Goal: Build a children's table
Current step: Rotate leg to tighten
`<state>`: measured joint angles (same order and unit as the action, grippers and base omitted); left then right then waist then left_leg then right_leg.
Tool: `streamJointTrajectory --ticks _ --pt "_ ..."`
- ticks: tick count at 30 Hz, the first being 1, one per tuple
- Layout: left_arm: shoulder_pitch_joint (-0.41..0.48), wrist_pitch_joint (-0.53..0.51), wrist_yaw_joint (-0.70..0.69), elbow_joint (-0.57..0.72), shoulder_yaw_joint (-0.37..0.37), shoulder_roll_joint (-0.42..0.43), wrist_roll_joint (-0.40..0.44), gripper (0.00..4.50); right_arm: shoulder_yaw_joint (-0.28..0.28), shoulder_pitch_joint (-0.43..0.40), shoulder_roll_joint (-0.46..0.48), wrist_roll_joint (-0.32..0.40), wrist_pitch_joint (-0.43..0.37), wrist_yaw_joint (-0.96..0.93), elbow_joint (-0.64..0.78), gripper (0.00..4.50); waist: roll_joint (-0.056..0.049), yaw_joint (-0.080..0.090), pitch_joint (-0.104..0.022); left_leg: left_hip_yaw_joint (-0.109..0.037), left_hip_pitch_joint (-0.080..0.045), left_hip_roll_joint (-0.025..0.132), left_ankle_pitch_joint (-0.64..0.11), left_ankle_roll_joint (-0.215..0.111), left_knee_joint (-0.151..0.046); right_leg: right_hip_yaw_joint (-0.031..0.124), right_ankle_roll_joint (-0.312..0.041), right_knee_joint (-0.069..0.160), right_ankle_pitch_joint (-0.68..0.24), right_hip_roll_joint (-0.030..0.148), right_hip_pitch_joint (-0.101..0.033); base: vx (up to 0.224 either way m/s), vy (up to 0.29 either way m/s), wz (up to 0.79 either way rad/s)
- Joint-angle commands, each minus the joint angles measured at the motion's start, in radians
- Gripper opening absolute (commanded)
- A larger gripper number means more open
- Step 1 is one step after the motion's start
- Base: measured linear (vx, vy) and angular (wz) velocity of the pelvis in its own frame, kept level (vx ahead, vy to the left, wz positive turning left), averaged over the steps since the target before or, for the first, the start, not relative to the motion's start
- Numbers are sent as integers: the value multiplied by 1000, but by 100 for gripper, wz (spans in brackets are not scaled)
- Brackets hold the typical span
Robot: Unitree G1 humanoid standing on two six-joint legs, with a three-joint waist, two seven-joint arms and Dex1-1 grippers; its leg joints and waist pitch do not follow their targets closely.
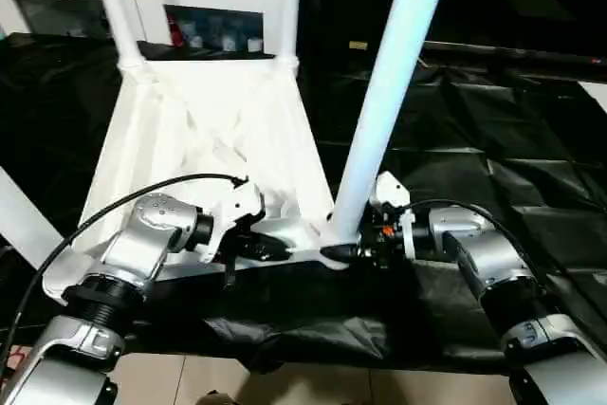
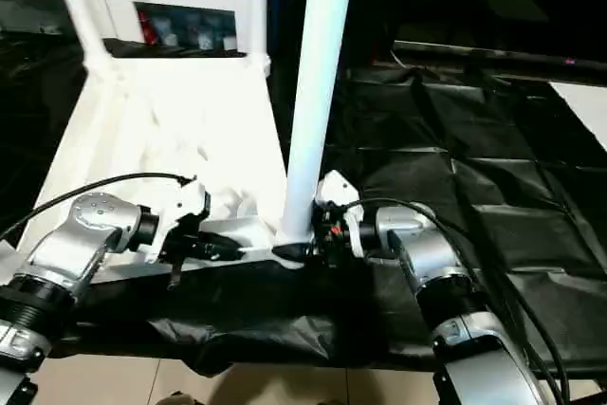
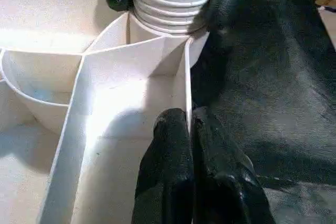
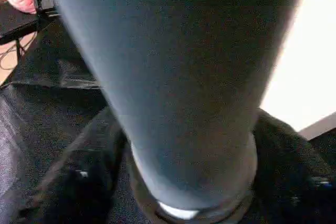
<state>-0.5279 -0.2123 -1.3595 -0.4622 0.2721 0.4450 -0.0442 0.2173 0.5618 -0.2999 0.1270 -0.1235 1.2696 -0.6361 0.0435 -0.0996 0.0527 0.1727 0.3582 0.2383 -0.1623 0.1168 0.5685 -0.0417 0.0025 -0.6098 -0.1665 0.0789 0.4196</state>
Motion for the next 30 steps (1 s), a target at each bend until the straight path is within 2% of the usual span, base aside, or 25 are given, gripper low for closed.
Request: streamJointTrajectory --ticks 1,5,7,10,11,12,13,14,15,17,20,21,23,25,26,28,30 --pt "-16 16 -37 11 36 -31 -24 0 43 -11 14 12 -32 41 40 295 1 0 -62 19 -6 -10 -261 -25 -62 25 -199 70 -261 35 -49 0 0 0" --pt "-16 31 7 -5 26 -41 -13 0 31 -26 30 19 -55 13 58 285 -1 -1 -62 18 -7 -11 -273 -16 -63 25 -195 72 -277 36 -48 0 0 0" --pt "-23 38 77 -30 14 -61 6 0 16 -37 46 16 -54 -36 57 278 -1 -2 -61 18 -8 -11 -281 -13 -63 26 -190 74 -291 37 -46 0 0 0" --pt "-36 17 178 -55 -13 -101 16 0 -28 -17 93 -12 -31 -211 -11 277 0 3 -56 15 -11 -15 -323 5 -67 25 -160 85 -392 38 -42 0 0 0" --pt "-40 10 211 -57 -19 -118 20 0 -50 -2 117 -30 -24 -309 -51 277 -4 9 -54 11 -11 -17 -344 17 -69 23 -146 88 -443 40 -41 0 0 0" --pt "-42 5 234 -57 -21 -130 24 0 -66 9 135 -41 -21 -383 -81 276 -2 17 -53 11 -15 -19 -368 28 -67 21 -130 96 -504 41 -35 0 0 0" --pt "-44 -12 279 -55 -22 -156 34 0 -90 26 168 -53 -10 -496 -125 276 0 19 -52 8 -16 -21 -376 30 -66 19 -116 100 -538 42 -35 -52 -1 -7" --pt "-48 -22 310 -55 -17 -178 44 0 -98 33 192 -54 -15 -541 -139 275 -5 27 -52 2 -9 -22 -381 33 -70 15 -95 102 -578 44 -41 -52 -1 -7" --pt "-51 -28 331 -56 -13 -194 51 0 -101 37 210 -55 -17 -571 -146 275 -3 33 -51 0 -10 -24 -396 31 -69 11 -74 110 -613 43 -38 0 0 0" --pt "-60 -35 365 -64 -6 -222 59 0 -104 47 242 -63 -26 -631 -163 275 -4 39 -52 0 -19 -26 -422 22 -64 9 -63 120 -635 40 -28 0 0 0" --pt "-67 -44 395 -71 3 -252 68 0 -100 59 275 -84 -16 -705 -190 275 -3 45 -52 -2 -13 -27 -422 15 -66 8 -67 118 -625 38 -30 0 0 0" --pt "-69 -50 418 -72 11 -281 78 0 -87 64 306 -99 6 -721 -206 345 -6 48 -53 -3 -14 -25 -431 18 -68 7 -72 117 -607 38 -29 0 0 0" --pt "-65 -52 420 -67 13 -297 78 0 -86 69 321 -102 18 -716 -216 345 -5 49 -54 -3 -13 -24 -428 13 -70 7 -82 117 -578 38 -32 0 0 0" --pt "-62 -51 413 -62 13 -295 76 0 -82 71 317 -108 31 -716 -218 364 -5 49 -55 -2 -13 -22 -432 5 -72 9 -96 114 -536 37 -32 0 0 0" --pt "-59 -47 403 -57 13 -290 74 0 -81 74 310 -112 43 -717 -220 389 -3 48 -55 -1 -13 -23 -435 2 -73 11 -103 112 -519 35 -31 0 0 0" --pt "-50 -30 373 -44 17 -272 68 0 -83 74 293 -105 69 -693 -213 390 -2 47 -55 1 -14 -24 -439 -7 -72 12 -109 111 -512 36 -30 0 0 0" --pt "-38 -17 322 -27 19 -241 53 0 -85 69 261 -89 93 -615 -189 391 -3 47 -58 0 -7 -24 -419 -16 -74 13 -115 106 -484 39 -38 0 0 0"
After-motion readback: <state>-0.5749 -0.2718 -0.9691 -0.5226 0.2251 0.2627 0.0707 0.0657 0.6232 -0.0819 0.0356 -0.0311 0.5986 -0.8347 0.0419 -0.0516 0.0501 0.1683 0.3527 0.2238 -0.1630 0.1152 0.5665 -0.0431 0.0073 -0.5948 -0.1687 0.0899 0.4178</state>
